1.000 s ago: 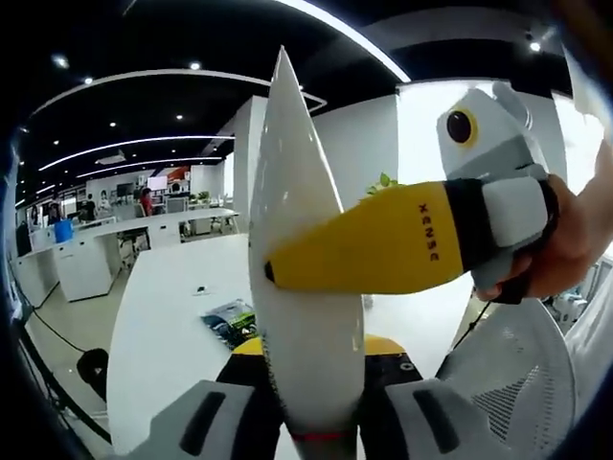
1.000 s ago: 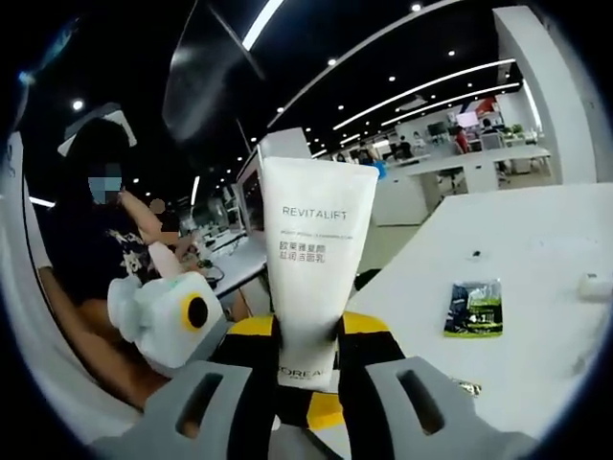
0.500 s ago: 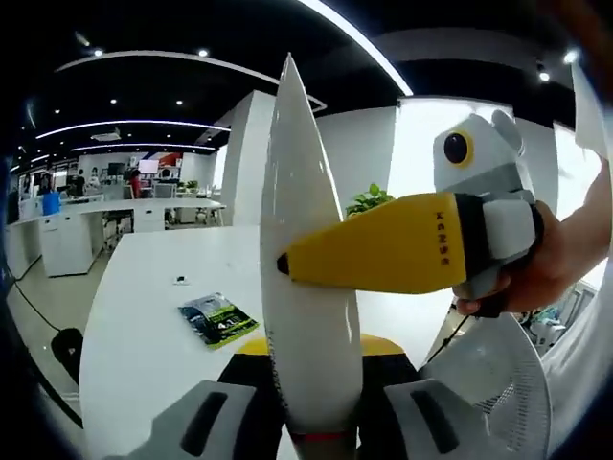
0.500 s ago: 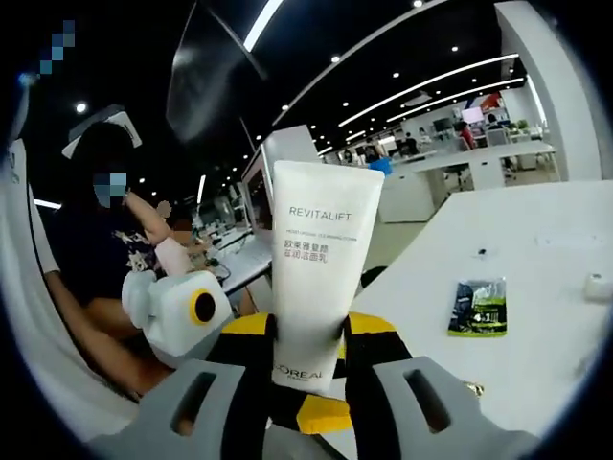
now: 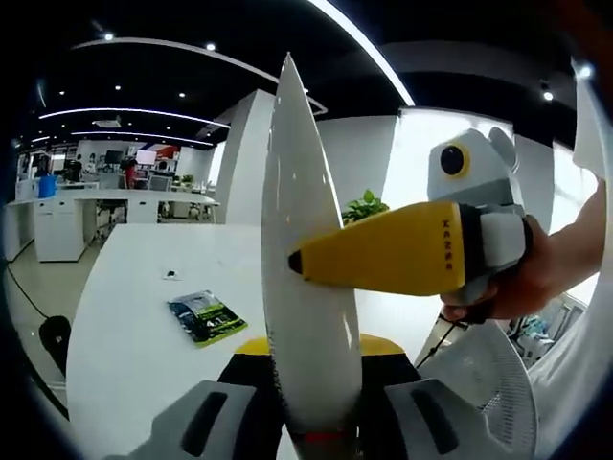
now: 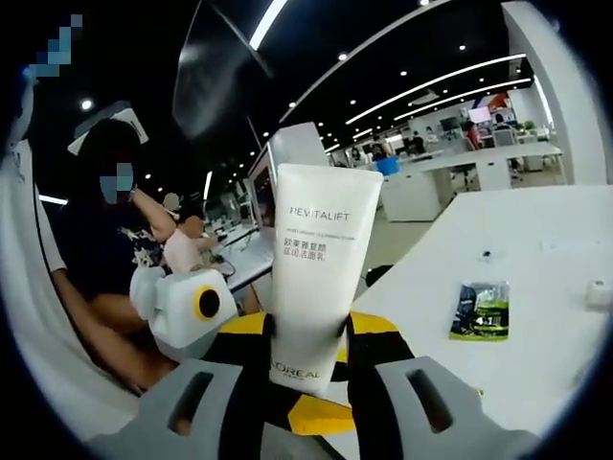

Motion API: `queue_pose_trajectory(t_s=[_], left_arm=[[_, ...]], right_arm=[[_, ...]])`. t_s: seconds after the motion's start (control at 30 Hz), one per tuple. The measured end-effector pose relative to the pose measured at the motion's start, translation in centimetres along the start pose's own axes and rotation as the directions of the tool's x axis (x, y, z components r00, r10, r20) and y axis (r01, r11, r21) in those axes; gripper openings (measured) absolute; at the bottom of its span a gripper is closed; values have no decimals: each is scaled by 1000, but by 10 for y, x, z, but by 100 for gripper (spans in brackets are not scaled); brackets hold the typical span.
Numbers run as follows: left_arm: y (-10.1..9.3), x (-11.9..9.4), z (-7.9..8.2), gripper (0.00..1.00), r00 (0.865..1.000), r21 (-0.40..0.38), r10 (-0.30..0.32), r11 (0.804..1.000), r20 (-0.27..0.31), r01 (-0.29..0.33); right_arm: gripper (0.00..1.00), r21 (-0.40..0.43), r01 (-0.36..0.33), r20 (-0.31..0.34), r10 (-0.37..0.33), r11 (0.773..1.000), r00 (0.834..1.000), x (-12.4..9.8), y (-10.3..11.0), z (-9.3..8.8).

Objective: Arrange the skincare products in the storage area until every visible bottle or jar stands upright without overlapping.

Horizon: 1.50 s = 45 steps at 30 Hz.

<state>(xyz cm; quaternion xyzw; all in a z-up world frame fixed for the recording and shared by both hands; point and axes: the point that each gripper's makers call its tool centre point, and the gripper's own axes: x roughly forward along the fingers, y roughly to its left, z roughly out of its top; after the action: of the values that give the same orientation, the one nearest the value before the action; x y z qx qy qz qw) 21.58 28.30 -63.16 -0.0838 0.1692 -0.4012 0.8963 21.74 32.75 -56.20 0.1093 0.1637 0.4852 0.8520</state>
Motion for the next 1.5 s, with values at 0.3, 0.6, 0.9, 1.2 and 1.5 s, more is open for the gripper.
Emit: queue_pose_trajectory(t_s=[0.3, 0.6, 0.9, 1.2, 1.5], left_arm=[[1, -2, 1, 26, 1000, -12, -10, 1000, 6, 11], [5, -4, -2, 26, 1000, -19, 3, 1000, -3, -3], [6, -2, -5, 26, 1000, -10, 11, 1000, -21, -11], [5, -2, -7, 26, 999, -6, 9, 1000, -31, -10], [4, -4, -8, 26, 999, -23, -6, 1000, -32, 5]], right_arm=[[29, -23, -17, -19, 17, 1000, 1000, 3, 2, 0], [30, -45, -27, -58, 25, 999, 998, 8, 2, -3], [30, -41, -23, -73, 20, 999, 997, 7, -1, -5], [30, -42, -17, -82, 13, 999, 997, 7, -1, -7], [31, -39, -25, -88, 21, 999, 996, 7, 0, -8]])
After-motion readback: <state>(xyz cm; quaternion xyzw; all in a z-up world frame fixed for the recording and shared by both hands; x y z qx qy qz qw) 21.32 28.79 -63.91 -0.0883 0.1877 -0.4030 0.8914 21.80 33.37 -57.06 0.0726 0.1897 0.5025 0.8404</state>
